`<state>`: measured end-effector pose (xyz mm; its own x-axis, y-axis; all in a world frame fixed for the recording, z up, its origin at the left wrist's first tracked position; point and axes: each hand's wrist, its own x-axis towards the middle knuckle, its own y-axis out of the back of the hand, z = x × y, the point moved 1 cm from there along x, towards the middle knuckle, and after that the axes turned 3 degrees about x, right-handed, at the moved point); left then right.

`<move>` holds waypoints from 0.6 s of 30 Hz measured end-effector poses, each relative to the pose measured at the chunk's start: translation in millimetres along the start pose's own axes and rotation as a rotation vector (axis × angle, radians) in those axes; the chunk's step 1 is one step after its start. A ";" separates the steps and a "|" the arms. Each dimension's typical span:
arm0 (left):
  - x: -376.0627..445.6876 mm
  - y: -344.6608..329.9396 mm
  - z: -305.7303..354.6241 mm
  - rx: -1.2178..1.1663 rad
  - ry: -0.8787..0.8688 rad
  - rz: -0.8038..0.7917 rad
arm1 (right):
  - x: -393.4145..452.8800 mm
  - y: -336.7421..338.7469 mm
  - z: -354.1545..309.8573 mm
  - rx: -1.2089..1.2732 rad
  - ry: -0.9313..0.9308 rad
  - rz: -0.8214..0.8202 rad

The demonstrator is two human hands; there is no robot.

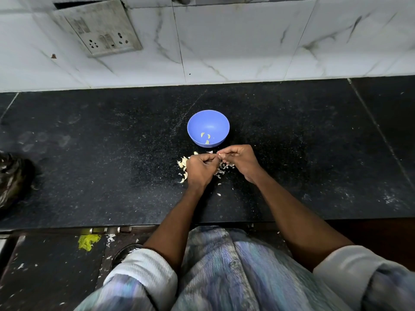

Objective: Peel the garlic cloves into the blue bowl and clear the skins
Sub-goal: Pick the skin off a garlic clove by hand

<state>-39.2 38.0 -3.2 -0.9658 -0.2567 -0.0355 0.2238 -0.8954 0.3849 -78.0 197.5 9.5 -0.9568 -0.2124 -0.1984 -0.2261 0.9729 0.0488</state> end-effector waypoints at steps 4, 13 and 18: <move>-4.1 1.2 4.8 -0.075 0.036 -0.010 | -0.4 -2.1 1.8 -0.002 -0.017 0.001; -4.4 -0.1 5.4 -0.156 0.087 0.024 | 0.6 -3.5 3.2 0.107 -0.093 -0.004; -2.9 -1.4 3.3 -0.157 0.099 0.009 | 2.4 -3.6 7.4 0.185 -0.182 -0.026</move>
<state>-37.1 41.2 -0.5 -0.9480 -0.2922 -0.1260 0.2572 -0.9368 0.2371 -78.2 194.1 1.6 -0.8987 -0.2339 -0.3711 -0.1967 0.9710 -0.1355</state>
